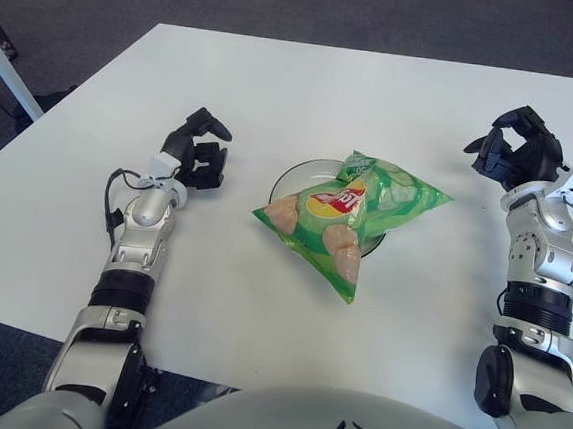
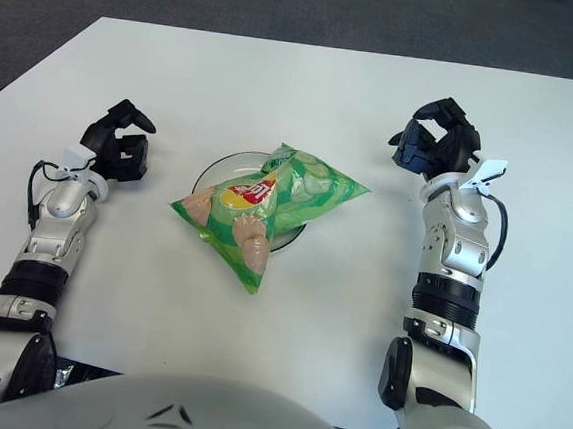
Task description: Put the snack into the plate.
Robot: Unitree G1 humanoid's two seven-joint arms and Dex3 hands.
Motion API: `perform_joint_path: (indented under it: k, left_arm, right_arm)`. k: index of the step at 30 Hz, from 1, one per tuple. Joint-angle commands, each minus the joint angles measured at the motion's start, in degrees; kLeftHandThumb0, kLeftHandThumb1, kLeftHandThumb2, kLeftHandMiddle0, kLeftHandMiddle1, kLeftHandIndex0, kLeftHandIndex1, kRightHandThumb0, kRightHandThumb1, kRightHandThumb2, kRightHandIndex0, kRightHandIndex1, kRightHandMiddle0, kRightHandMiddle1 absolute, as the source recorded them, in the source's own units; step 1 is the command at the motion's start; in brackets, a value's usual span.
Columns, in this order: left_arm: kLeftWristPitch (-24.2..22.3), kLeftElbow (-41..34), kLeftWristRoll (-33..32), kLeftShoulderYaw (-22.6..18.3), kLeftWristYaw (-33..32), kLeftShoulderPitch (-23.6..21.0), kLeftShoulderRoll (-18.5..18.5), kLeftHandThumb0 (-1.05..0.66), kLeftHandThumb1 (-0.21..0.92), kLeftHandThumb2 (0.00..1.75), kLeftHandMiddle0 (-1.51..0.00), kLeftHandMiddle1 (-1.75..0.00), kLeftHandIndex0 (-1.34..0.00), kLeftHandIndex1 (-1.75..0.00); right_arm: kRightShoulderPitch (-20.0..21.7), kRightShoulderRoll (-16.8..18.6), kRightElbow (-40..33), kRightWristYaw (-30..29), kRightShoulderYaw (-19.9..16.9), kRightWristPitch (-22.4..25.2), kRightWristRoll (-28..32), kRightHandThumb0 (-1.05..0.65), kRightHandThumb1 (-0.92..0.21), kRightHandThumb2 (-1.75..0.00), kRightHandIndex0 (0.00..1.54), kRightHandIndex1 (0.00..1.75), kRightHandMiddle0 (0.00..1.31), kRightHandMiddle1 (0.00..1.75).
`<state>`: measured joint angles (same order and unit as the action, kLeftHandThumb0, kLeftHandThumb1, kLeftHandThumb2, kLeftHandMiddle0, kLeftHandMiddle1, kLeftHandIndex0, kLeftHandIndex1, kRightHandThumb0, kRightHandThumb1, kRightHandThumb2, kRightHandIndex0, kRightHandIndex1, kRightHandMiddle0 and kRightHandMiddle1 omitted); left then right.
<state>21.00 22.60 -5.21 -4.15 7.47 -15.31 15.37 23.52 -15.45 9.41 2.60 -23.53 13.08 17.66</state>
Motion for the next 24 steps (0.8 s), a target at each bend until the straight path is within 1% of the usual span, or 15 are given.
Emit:
perform_joint_path:
  k: [1,5,8,13,15,17,19,23,24]
  left_arm:
    - [-0.7,1.7,-0.7,0.1,0.7,3.7,-2.9,-0.41,0.57,1.01,-1.12,-1.75,-0.42,-1.75]
    - [-1.0,1.7,-0.9,0.0,1.2,3.6,-2.7,-0.41,0.57,1.00,-1.12,-1.75,-0.42,-1.75]
    - [-1.3,1.4,-0.7,0.1,1.2,3.8,-2.6,-0.41,0.57,1.00,-1.12,-1.75,-0.42,-1.75]
    - [-0.6,1.4,1.0,0.5,0.4,3.8,-2.3,-0.40,0.60,0.96,-1.18,-1.75,-0.40,-1.75]
    - [2.7,2.7,6.4,1.5,-3.7,3.3,-1.7,-0.40,0.61,0.94,-1.20,-1.75,-0.39,-1.75]
    - [4.6,3.5,11.8,2.6,-8.0,2.9,-1.1,-0.39,0.64,0.91,-1.22,-1.75,-0.37,-1.75]
    - [4.3,3.2,15.3,3.3,-10.5,3.0,-0.5,-0.39,0.66,0.87,-1.24,-1.75,-0.36,-1.73]
    - [3.6,2.7,18.8,4.1,-13.1,3.2,-0.1,-0.38,0.68,0.80,-1.25,-1.75,-0.38,-1.69]
    - [2.7,2.2,19.9,4.5,-13.3,3.4,0.3,-0.38,0.69,0.78,-1.25,-1.75,-0.38,-1.67]
  right_arm:
    - [-0.8,0.3,0.1,-0.8,-1.6,2.0,2.0,0.00,0.05,-1.68,0.95,1.57,0.66,1.75]
    - [-1.3,1.7,0.0,0.0,-4.6,4.7,7.5,0.00,0.05,-1.69,0.94,1.60,0.65,1.75]
    - [-2.6,2.1,-1.1,-0.3,-5.2,6.2,8.9,0.00,0.04,-1.69,0.93,1.63,0.64,1.75]
    - [-4.2,2.3,-3.0,-1.4,-5.0,7.7,9.2,0.00,0.02,-1.68,0.89,1.67,0.62,1.75]
    - [-5.4,2.4,-3.7,-2.3,-4.2,6.8,7.5,0.00,0.01,-1.67,0.88,1.69,0.62,1.75]
    - [-6.7,2.6,-4.2,-3.2,-3.1,5.1,5.2,0.00,0.00,-1.67,0.87,1.69,0.61,1.75]
    - [-7.8,2.4,-4.6,-4.6,-1.8,3.5,2.3,0.00,-0.01,-1.66,0.87,1.69,0.61,1.75]
    - [-9.1,1.8,-4.5,-6.0,-0.1,1.9,-1.6,0.00,-0.02,-1.65,0.86,1.69,0.60,1.75]
    - [-9.6,1.2,-4.4,-6.5,0.9,1.3,-3.8,0.00,-0.03,-1.64,0.86,1.69,0.59,1.75]
